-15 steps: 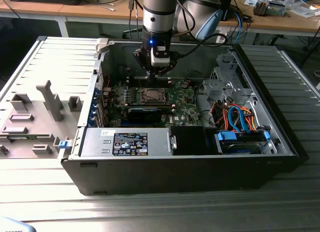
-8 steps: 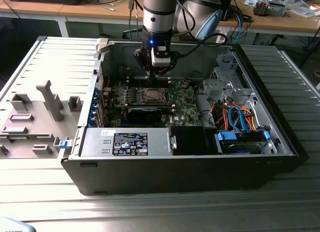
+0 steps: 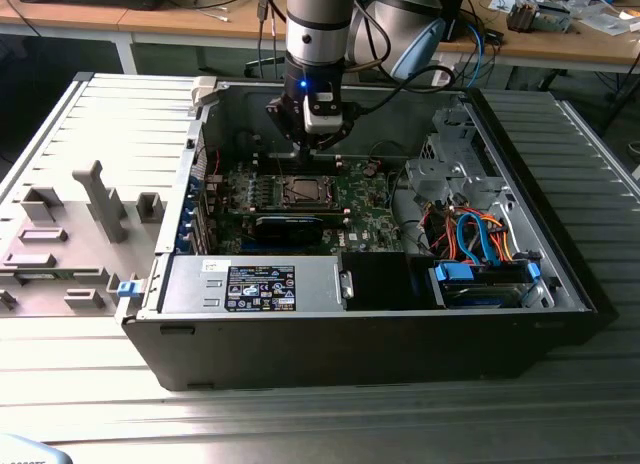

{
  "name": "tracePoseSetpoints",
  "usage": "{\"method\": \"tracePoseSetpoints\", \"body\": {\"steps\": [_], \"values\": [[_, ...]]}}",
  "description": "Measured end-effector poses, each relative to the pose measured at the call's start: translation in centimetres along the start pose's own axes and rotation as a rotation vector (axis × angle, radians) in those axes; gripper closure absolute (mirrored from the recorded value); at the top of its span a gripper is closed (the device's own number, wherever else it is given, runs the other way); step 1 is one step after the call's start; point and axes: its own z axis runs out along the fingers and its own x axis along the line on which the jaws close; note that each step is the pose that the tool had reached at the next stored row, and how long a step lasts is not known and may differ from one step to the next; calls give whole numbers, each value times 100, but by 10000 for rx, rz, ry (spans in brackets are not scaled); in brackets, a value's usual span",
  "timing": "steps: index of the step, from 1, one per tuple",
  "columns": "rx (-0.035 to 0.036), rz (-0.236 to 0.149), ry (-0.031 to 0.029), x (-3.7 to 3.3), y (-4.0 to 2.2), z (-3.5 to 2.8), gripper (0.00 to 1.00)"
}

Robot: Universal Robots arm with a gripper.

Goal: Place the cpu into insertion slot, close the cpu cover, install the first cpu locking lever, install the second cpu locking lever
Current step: 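Install the first cpu locking lever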

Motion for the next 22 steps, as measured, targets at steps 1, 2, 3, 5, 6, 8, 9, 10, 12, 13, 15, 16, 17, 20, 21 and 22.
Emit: {"method": "tracePoseSetpoints", "body": {"steps": [1,2,3,5,6,8,9,10,12,13,15,16,17,20,21,22], "values": [[1,-17,0,0,0,0,89],[0,-42,1,0,0,0,89],[1,-81,2,0,0,0,89],[1,-152,4,0,0,0,89],[2,-193,5,0,0,0,89],[2,-233,5,0,0,0,89],[1,-265,6,0,0,0,89],[2,-303,8,0,0,0,89],[1,-370,10,0,0,0,89],[0,-387,10,0,0,0,89],[-2,-462,13,0,0,0,89],[-2,-500,14,0,0,0,89],[-2,-525,15,0,0,0,89],[-3,-600,17,0,0,0,89],[-4,-632,18,0,0,0,89],[-5,-657,19,0,0,0,89]]}}
